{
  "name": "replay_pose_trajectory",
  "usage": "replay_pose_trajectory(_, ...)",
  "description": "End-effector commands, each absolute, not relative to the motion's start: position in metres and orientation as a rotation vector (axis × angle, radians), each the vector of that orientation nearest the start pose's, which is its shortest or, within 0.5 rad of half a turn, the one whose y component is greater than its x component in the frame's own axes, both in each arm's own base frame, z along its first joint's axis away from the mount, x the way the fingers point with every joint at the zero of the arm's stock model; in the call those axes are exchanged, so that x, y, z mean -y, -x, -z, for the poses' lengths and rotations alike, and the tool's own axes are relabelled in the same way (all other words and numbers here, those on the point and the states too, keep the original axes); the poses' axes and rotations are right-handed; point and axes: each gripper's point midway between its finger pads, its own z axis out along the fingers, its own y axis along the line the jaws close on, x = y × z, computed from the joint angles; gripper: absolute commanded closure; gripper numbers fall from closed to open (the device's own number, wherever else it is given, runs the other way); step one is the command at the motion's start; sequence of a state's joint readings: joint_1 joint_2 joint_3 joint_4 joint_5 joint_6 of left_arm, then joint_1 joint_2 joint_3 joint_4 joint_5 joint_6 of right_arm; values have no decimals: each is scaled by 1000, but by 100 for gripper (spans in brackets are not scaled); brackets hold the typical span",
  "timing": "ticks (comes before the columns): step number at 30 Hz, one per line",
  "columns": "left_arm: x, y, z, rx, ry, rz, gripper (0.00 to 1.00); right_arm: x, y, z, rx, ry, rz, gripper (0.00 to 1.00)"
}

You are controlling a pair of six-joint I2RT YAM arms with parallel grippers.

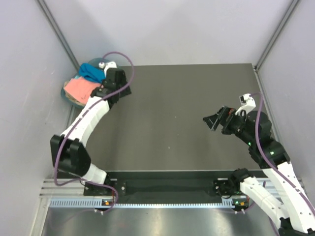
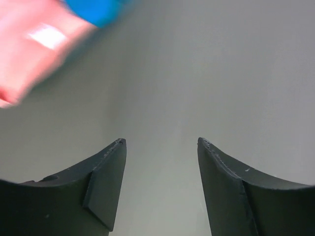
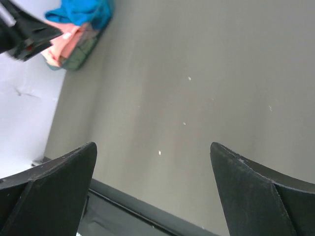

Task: Fold and stack the t-shirts
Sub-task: Grab the tshirt from the pile

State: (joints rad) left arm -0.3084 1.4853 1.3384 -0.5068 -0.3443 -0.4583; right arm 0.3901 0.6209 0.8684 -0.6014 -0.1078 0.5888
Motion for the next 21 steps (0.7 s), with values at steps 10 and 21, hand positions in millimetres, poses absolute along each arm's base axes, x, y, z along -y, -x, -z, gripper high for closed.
replay_pose_trajectory(10,-81,-469,-188,-2032,897,-223,38,-159,-208,-273,-1960,18,-897,0)
replay_pose_trajectory(21,-111,-445,-137,-2087,1011,-400,40,-153,-210,-260,-1991,83,-813,0)
